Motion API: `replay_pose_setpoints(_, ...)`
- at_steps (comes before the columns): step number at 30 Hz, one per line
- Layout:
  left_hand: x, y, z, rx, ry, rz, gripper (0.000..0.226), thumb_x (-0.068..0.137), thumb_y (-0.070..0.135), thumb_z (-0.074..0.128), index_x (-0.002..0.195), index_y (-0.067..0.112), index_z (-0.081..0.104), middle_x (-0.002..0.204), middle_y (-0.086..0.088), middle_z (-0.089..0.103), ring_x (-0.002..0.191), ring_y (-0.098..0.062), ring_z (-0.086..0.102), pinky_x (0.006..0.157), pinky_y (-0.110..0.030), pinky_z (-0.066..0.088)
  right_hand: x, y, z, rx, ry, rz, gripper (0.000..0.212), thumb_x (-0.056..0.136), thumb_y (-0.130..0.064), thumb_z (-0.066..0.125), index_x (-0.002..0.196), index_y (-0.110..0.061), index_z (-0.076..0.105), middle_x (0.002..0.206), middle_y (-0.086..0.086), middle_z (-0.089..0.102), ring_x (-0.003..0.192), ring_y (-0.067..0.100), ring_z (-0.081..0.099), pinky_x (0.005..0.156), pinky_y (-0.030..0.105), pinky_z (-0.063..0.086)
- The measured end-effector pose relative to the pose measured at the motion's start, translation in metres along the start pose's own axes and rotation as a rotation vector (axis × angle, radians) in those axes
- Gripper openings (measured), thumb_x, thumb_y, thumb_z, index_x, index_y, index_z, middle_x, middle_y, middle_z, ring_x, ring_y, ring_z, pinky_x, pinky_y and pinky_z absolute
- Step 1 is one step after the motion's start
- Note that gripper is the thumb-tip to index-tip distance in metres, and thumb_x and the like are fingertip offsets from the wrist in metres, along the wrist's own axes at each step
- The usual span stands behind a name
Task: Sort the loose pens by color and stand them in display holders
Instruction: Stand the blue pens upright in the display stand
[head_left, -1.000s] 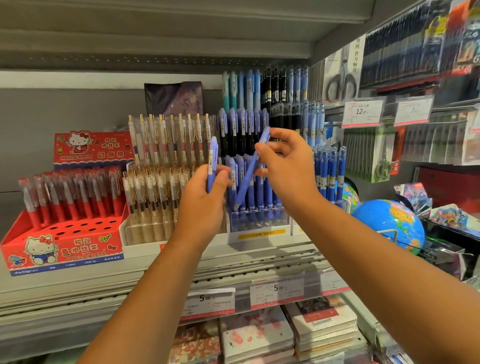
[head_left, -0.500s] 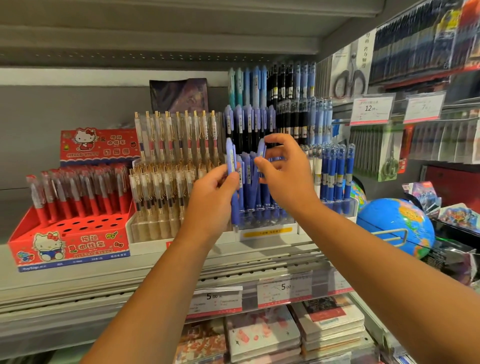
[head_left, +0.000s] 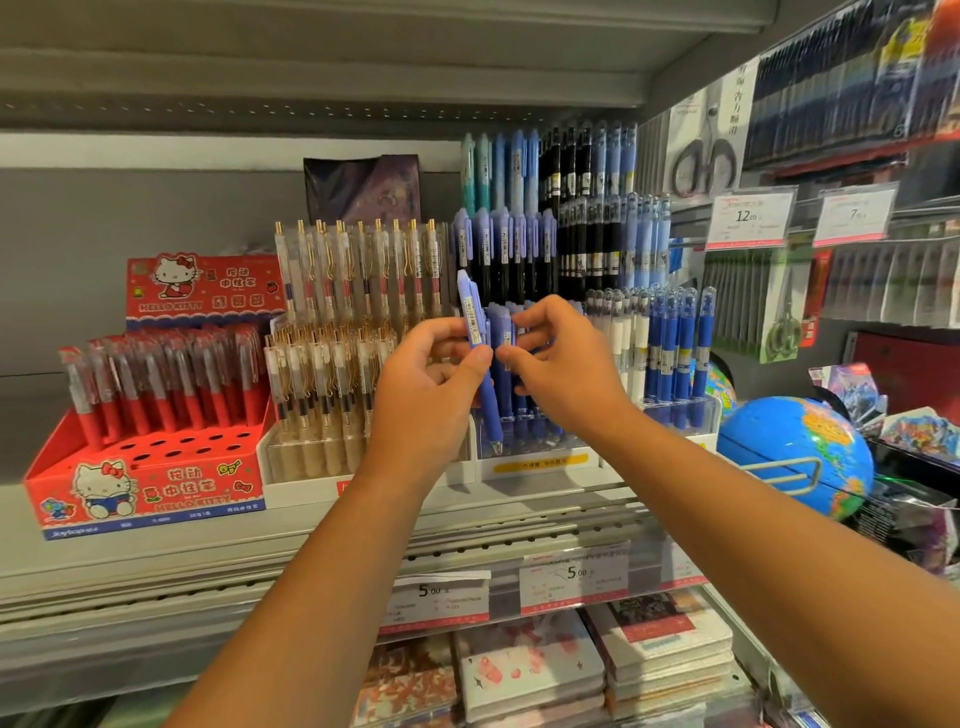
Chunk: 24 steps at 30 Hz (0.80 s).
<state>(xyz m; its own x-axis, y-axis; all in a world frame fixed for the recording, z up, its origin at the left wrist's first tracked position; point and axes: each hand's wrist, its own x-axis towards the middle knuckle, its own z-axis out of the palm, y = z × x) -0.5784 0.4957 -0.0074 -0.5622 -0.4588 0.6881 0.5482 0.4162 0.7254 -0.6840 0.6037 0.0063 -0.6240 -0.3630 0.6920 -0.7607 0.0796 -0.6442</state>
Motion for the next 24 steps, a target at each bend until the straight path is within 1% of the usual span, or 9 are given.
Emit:
replay_pose_setpoints(5, -0.001, 0.0, -0.001, 0.027, -0.003, -0.008, 0.026, 0.091, 0.015, 0.069, 0.099, 0.04, 0.063, 0.083, 0.016, 0.069, 0.076, -0.006, 0.07, 0.068, -0.026, 0.058, -0.003, -0.001, -0.002, -0.019, -0.029, -0.016, 0.024, 0.089, -0.021, 0.071, 0.106, -0.019, 0.054, 0.077, -0.005, 0.064, 0.071, 0.012, 0.065, 0.07, 0.042, 0.058)
replay_pose_setpoints(9, -0.002, 0.002, 0.0, 0.054, -0.019, -0.013, 0.027, 0.09, 0.016, 0.071, 0.104, 0.038, 0.064, 0.084, 0.009, 0.069, 0.077, -0.007, 0.071, 0.069, -0.03, 0.061, -0.003, -0.004, -0.01, -0.117, -0.038, -0.053, 0.027, 0.09, -0.028, 0.07, 0.112, -0.023, 0.055, 0.068, -0.006, 0.064, 0.062, 0.002, 0.06, 0.059, 0.023, 0.047)
replay_pose_setpoints(10, -0.003, 0.003, 0.0, 0.058, -0.021, -0.011, 0.027, 0.089, 0.016, 0.071, 0.103, 0.038, 0.064, 0.085, 0.008, 0.068, 0.077, -0.008, 0.071, 0.07, -0.031, 0.061, -0.004, -0.006, -0.012, -0.14, -0.024, -0.055, 0.026, 0.092, -0.031, 0.068, 0.113, -0.024, 0.055, 0.066, -0.006, 0.062, 0.06, 0.003, 0.059, 0.057, 0.024, 0.047)
replay_pose_setpoints(12, -0.004, 0.005, 0.001, 0.069, -0.026, 0.002, 0.03, 0.089, 0.016, 0.072, 0.1, 0.042, 0.063, 0.085, 0.008, 0.068, 0.078, -0.009, 0.07, 0.071, -0.033, 0.062, -0.006, -0.011, -0.016, -0.078, 0.016, -0.047, 0.02, 0.095, -0.034, 0.061, 0.113, -0.027, 0.055, 0.064, 0.0, 0.059, 0.058, 0.009, 0.058, 0.056, 0.037, 0.051)
replay_pose_setpoints(14, -0.006, 0.006, 0.002, 0.094, -0.042, 0.02, 0.032, 0.088, 0.015, 0.072, 0.097, 0.045, 0.063, 0.083, 0.012, 0.068, 0.077, -0.009, 0.069, 0.072, -0.032, 0.061, -0.009, -0.02, -0.02, 0.122, 0.021, -0.03, 0.015, 0.097, -0.034, 0.058, 0.11, -0.028, 0.055, 0.076, 0.008, 0.063, 0.069, 0.023, 0.064, 0.061, 0.047, 0.055)
replay_pose_setpoints(15, -0.007, 0.007, 0.003, 0.107, -0.053, 0.03, 0.032, 0.088, 0.015, 0.072, 0.097, 0.044, 0.063, 0.081, 0.014, 0.068, 0.075, -0.009, 0.068, 0.072, -0.031, 0.06, -0.01, -0.025, -0.022, 0.205, 0.003, -0.031, 0.015, 0.096, -0.033, 0.06, 0.11, -0.028, 0.056, 0.083, 0.008, 0.065, 0.076, 0.026, 0.066, 0.062, 0.049, 0.057)
replay_pose_setpoints(17, -0.008, 0.008, 0.006, 0.141, -0.084, 0.063, 0.029, 0.088, 0.014, 0.073, 0.098, 0.039, 0.064, 0.076, 0.016, 0.065, 0.067, -0.006, 0.063, 0.069, -0.025, 0.056, -0.012, -0.032, -0.024, 0.272, -0.043, -0.062, 0.019, 0.093, -0.029, 0.065, 0.11, -0.027, 0.057, 0.092, 0.004, 0.065, 0.081, 0.024, 0.068, 0.065, 0.046, 0.06)
replay_pose_setpoints(20, -0.01, 0.012, 0.011, 0.236, -0.119, 0.142, 0.022, 0.086, 0.014, 0.074, 0.102, 0.028, 0.066, 0.073, 0.015, 0.062, 0.062, -0.001, 0.055, 0.064, -0.02, 0.05, -0.013, -0.036, -0.026, 0.236, -0.041, -0.123, 0.02, 0.089, -0.019, 0.07, 0.105, -0.023, 0.06, 0.092, -0.001, 0.062, 0.074, 0.022, 0.068, 0.068, 0.038, 0.06)
replay_pose_setpoints(24, -0.007, 0.016, 0.011, 0.323, -0.114, 0.234, 0.031, 0.084, 0.021, 0.076, 0.109, 0.028, 0.061, 0.08, 0.013, 0.063, 0.072, -0.005, 0.062, 0.067, -0.019, 0.053, -0.009, -0.034, -0.032, 0.301, -0.002, -0.08, 0.021, 0.089, -0.014, 0.071, 0.107, -0.02, 0.063, 0.091, 0.002, 0.064, 0.075, 0.02, 0.069, 0.061, 0.033, 0.061)
